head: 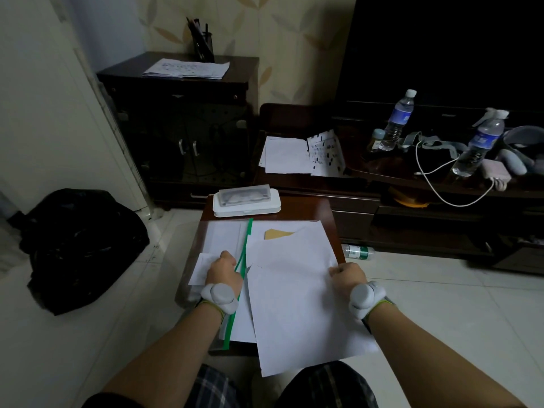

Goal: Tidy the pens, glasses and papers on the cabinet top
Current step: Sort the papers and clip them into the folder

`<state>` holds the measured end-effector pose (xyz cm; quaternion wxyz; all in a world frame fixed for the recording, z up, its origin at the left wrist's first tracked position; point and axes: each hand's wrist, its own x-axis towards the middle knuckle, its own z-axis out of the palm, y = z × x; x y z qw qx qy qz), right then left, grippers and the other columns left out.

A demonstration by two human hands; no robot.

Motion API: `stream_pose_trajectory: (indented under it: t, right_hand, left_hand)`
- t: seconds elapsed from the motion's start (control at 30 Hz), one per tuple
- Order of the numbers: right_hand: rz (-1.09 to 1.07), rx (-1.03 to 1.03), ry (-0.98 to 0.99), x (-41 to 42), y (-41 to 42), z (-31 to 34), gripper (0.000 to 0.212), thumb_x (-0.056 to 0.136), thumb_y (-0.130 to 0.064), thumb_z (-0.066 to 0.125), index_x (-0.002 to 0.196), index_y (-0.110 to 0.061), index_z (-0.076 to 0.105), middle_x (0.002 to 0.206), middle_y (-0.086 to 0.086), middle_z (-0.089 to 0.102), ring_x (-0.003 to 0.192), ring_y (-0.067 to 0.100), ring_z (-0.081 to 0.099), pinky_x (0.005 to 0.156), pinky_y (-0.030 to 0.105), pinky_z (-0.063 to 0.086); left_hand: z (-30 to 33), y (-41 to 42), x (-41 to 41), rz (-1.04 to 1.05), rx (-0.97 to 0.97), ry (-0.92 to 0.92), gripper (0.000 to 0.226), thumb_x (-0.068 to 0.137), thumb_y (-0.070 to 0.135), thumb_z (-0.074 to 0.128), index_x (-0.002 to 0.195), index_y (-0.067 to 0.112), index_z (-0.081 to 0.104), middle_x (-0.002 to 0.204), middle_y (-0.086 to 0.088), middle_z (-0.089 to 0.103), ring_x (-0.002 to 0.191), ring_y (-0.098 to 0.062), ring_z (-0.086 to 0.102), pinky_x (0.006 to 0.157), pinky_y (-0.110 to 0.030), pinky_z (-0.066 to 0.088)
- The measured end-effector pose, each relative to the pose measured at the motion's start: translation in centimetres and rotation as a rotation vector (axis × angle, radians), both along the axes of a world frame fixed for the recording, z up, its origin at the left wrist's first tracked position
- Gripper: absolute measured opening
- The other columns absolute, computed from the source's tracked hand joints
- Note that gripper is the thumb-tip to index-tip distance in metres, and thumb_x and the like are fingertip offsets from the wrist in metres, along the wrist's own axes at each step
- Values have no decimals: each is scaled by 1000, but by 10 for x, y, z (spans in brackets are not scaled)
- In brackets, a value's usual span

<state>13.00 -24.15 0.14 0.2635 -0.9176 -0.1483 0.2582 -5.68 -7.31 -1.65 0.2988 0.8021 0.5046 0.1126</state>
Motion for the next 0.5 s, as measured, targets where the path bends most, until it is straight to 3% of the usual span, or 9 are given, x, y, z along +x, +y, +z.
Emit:
stream_pose_trajectory:
  t: [0.2,0.37,0.5]
  right_hand:
    - [7,-18,9,0,-3,0,30,96,-24,47,107,-3,66,115,18,64,109,34,57,82,27,40]
    - [-1,-19,-1,0,-5,3,30,96,-24,48,108,-3,66,115,18,64,108,35,58,87,30,43]
    - [2,-18,-22,-1,-2,7,30,95,-24,49,109,-4,66,117,16,64,111,34,57,90,29,43]
  left_hand:
    - [1,4,-1,-10,-6,1,16,85,-5,47,95,7,46,82,-9,50,71,-23,49,60,-26,38]
    - [-1,6,0,0,-11,2,19,85,-3,48,103,2,50,82,-9,51,71,-24,50,60,-27,39]
    - [-2,2,0,-12,-5,-7,17,84,-3,48,97,8,47,83,-11,54,71,-24,50,61,-26,39]
